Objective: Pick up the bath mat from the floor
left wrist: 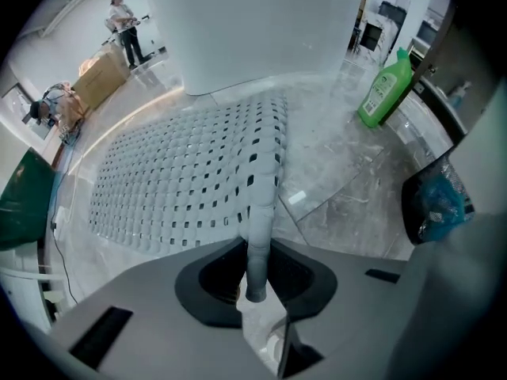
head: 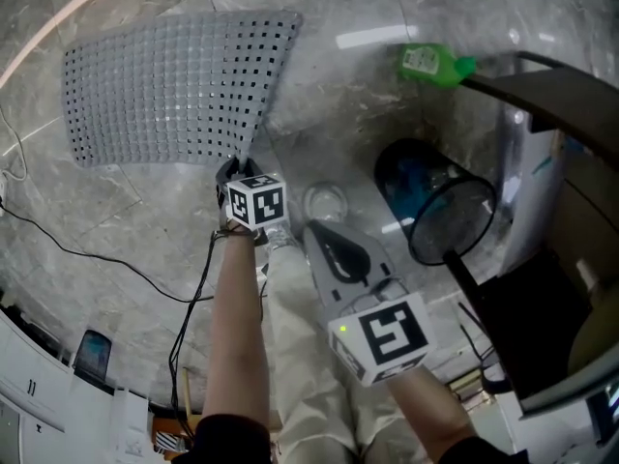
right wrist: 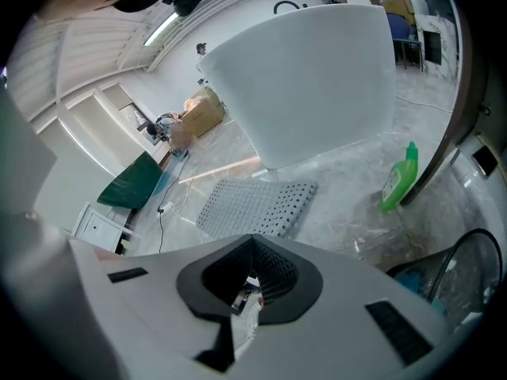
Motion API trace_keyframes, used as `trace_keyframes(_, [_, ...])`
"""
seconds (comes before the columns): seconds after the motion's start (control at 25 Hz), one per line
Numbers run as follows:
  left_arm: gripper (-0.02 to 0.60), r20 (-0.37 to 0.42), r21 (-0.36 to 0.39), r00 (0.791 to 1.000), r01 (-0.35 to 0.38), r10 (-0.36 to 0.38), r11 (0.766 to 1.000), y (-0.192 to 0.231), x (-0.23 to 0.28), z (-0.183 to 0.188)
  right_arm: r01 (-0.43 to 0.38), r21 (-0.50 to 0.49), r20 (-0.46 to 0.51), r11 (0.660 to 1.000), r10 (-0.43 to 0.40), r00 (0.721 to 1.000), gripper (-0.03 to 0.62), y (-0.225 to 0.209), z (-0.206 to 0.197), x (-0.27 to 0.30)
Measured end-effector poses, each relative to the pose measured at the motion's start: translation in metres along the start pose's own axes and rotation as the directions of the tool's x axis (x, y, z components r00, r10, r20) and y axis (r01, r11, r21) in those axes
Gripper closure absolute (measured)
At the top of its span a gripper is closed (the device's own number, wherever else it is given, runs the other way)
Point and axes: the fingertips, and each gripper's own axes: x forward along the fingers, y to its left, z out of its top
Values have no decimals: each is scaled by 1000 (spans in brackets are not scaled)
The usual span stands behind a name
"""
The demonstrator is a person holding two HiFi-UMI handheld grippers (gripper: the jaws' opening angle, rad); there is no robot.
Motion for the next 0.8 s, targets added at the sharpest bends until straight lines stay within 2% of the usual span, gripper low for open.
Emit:
trace_keyframes(0.28, [522, -8, -18, 1000, 24, -24, 1000, 18, -35, 12, -1, -24, 1, 1000, 1, 1000, 582, 17, 21, -13])
trace_keyframes(0.8, [528, 6, -37, 1000, 5, -5, 999, 56, -123, 35, -6, -18, 40, 1000, 6, 999, 582, 44, 66, -60])
